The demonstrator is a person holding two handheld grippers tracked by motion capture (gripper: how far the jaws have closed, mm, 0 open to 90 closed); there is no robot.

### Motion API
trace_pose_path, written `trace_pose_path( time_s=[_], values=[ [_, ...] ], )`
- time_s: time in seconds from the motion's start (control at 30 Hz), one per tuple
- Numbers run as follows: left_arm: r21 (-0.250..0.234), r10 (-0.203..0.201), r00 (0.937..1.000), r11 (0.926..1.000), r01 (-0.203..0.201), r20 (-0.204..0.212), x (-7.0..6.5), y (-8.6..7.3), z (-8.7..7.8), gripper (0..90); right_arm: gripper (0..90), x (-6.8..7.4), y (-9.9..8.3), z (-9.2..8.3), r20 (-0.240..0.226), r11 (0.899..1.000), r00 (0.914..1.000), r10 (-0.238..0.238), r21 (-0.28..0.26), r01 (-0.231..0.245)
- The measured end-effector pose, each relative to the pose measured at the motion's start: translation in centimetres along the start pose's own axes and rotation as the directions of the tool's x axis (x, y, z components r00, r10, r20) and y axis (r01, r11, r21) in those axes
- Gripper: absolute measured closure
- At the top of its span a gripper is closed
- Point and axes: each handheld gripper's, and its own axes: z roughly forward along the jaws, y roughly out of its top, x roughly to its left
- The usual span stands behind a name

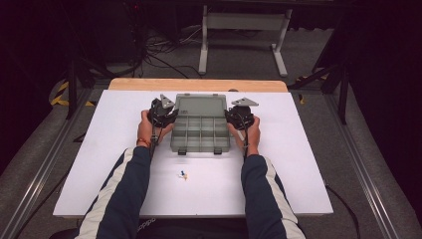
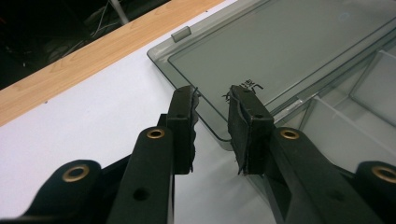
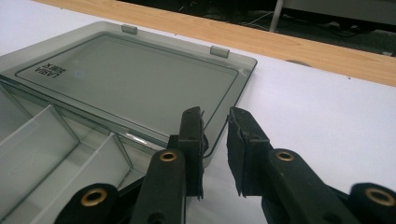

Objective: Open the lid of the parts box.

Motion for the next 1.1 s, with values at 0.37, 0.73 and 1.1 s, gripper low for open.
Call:
trace_pose_path(
  time_s=[0.37,0.73,1.1],
  values=[
    [-0.009,0.063,0.9978,0.9980,-0.063,0.021,0.4,0.6,-1.5,68.1,75.5,-0.3,0.3,-0.9,-0.011,1.000,0.9996,-0.025,0.000,0.024],
    [-0.059,0.147,0.9859,0.9881,-0.142,0.081,0.1,1.6,-3.9,68.1,76.1,0.5,1.4,-3.1,-0.057,0.993,0.9925,-0.108,-0.044,0.105],
    [-0.104,0.185,0.9779,0.9791,-0.175,0.097,0.9,1.1,-6.5,65.9,75.1,0.8,1.5,-5.3,-0.084,0.983,0.9812,-0.174,-0.071,0.168]
  ],
)
